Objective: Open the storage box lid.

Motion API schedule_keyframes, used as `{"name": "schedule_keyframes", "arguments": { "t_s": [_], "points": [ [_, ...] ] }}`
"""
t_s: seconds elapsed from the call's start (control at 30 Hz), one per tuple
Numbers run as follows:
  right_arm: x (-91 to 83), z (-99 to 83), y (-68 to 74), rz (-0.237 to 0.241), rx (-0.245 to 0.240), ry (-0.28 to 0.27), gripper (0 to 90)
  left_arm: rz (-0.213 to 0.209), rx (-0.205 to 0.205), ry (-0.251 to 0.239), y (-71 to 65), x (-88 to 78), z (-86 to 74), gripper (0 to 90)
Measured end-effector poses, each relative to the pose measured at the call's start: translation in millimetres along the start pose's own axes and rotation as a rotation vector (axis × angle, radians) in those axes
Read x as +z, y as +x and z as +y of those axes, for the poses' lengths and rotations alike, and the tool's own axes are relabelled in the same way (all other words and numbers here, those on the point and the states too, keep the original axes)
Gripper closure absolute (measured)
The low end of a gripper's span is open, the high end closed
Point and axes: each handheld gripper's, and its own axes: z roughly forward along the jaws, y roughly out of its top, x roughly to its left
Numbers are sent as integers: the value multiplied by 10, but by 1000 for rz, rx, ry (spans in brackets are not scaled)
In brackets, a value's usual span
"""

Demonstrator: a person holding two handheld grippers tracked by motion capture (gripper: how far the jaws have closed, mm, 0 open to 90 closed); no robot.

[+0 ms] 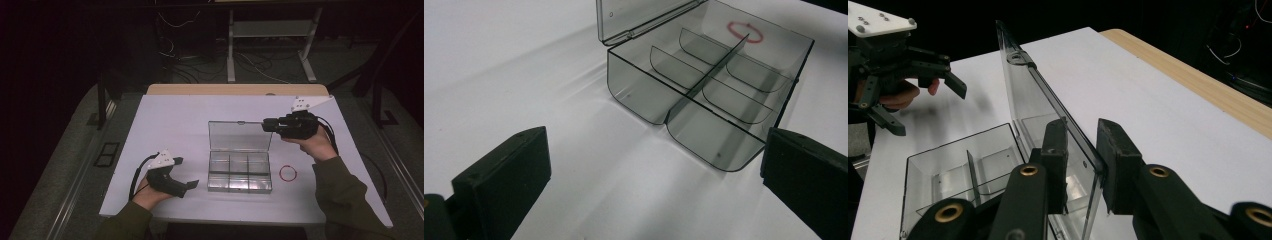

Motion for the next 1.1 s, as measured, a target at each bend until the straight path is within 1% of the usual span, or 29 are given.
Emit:
{"name": "schedule_keyframes", "arguments": {
  "t_s": [0.23,0.33,0.5,0.63,0.8,1.03,1.1],
  "points": [
    [36,23,-58,-4,-4,0,738,-6,-3,0,-10,8,-1,0],
    [47,20,-82,-5,0,-1,738,-11,4,4,-12,9,1,0],
    [79,33,-126,-18,4,2,735,-13,-2,1,-20,18,0,0],
    [93,18,-167,-19,12,1,733,-15,2,0,-20,20,0,0],
    [101,11,-166,-31,8,-2,729,-16,9,1,-18,20,-2,0],
    [108,-14,-186,-35,18,-10,722,-18,13,5,-15,25,-4,0],
    [116,-22,-191,-42,19,-14,717,-18,15,8,-15,26,-4,0]
  ]
}}
